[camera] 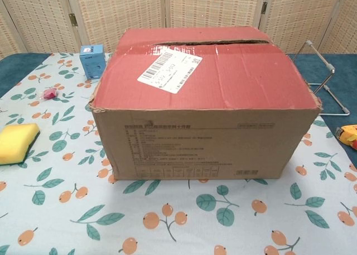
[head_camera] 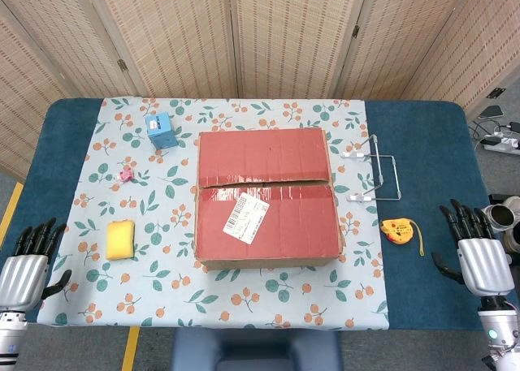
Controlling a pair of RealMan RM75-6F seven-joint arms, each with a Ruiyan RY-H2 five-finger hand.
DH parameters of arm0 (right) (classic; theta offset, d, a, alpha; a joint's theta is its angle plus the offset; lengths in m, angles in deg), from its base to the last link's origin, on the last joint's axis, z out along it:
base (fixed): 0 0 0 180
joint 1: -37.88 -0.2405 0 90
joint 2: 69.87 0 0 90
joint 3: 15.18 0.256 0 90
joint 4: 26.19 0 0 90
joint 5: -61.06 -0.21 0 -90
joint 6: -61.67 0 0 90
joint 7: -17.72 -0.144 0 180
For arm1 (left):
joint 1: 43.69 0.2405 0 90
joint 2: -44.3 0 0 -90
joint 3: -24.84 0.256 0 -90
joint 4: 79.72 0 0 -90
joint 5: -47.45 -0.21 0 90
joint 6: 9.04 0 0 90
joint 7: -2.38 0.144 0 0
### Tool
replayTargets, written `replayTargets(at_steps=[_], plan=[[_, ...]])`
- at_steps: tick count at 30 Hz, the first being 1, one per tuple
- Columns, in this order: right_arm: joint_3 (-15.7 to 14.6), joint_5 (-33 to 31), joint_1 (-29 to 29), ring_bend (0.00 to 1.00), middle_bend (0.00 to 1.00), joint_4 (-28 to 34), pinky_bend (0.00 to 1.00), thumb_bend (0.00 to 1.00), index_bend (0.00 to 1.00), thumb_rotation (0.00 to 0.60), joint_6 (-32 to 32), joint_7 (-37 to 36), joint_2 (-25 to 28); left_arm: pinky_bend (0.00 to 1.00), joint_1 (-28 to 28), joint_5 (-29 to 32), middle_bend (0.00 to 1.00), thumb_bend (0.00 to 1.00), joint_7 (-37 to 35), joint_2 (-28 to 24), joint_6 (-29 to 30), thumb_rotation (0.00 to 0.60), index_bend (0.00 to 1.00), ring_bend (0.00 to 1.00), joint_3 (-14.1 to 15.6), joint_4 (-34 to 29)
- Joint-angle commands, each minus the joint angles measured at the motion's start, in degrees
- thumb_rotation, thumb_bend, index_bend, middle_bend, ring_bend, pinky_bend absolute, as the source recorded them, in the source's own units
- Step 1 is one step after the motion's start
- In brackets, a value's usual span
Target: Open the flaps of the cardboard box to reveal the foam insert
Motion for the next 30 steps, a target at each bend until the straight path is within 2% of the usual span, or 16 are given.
replayTargets(at_steps=[1,14,18,21,25,30], plan=[[-0.11,-0.10,-0.18,0.00,0.00,-0.05,0.00,0.41,0.00,0.515,0.44,0.44,-0.21,0.01,0.15,-0.11,0.00,0.37,-0.31,-0.18,0.40,0.600,0.00,0.00,-0.02,-0.14],[-0.23,0.98,-0.76,0.00,0.00,-1.10,0.00,0.41,0.00,0.515,0.52,-0.30,-1.03,0.01,-0.67,-0.96,0.00,0.38,-2.04,-0.28,-0.26,0.600,0.00,0.00,0.05,0.38],[0.33,5.43,-3.17,0.00,0.00,-6.05,0.00,0.41,0.04,0.512,-0.10,-2.29,-3.41,0.03,-0.71,0.53,0.00,0.37,-1.64,0.46,0.30,0.600,0.00,0.00,-1.08,0.75],[2.06,6.74,-6.16,0.00,0.00,-7.22,0.00,0.41,0.07,0.514,1.17,-4.70,-3.15,0.03,-0.95,0.60,0.00,0.37,-1.96,0.56,0.02,0.600,0.00,0.00,-1.18,0.86],[5.78,5.97,-10.45,0.00,0.00,-9.09,0.00,0.41,0.12,0.512,3.15,-6.68,-3.01,0.04,-1.21,1.59,0.00,0.38,-3.25,0.28,-0.83,0.600,0.00,0.00,-1.51,1.19],[8.69,4.55,-16.15,0.00,0.00,-13.09,0.00,0.41,0.13,0.508,7.77,-11.47,-5.03,0.04,-1.69,4.66,0.00,0.38,-3.89,0.26,-2.92,0.600,0.00,0.00,-2.31,1.90]])
